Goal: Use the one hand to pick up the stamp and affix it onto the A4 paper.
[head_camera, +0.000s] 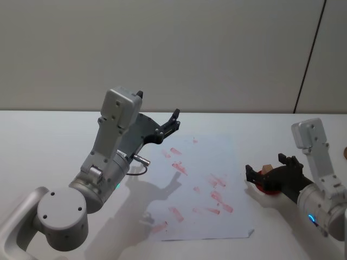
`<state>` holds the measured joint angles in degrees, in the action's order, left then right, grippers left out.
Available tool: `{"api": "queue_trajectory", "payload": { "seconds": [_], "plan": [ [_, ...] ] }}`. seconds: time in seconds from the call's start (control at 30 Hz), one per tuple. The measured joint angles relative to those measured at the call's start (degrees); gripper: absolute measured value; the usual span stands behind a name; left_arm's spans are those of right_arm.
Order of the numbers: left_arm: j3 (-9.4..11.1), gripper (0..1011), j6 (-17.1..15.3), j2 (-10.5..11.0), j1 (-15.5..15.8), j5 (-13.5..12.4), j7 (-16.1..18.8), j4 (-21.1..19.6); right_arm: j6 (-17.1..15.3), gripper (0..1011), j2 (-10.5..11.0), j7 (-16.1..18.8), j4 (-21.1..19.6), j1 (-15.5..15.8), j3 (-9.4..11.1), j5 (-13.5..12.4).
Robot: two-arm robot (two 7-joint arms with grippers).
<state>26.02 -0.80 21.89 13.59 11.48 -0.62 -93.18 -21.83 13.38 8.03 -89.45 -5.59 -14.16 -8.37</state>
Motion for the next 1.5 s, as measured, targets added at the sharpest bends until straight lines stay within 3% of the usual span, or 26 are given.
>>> {"api": "queue_trajectory", "payload": {
  "seconds": [1.1,1.23,1.27,1.5],
  "plan": [
    [0.0,1003,0.0,0.0,0.0,0.0,0.0,0.0,-2.7,994,-0.1,-0.1,-0.8,1.1,-0.1,-0.2],
    [0.0,1003,0.0,0.0,0.0,0.0,0.0,0.0,-2.8,930,-0.1,0.0,-0.8,1.1,-0.1,-0.2],
    [0.0,1003,0.0,0.0,0.0,0.0,0.0,0.0,-2.8,857,-0.1,0.1,-0.7,1.1,-0.1,-0.2],
    [0.0,1003,0.0,0.0,0.0,0.0,0.0,0.0,-2.9,648,-0.1,0.2,-0.7,1.1,-0.1,-0.1]
  ]
}}
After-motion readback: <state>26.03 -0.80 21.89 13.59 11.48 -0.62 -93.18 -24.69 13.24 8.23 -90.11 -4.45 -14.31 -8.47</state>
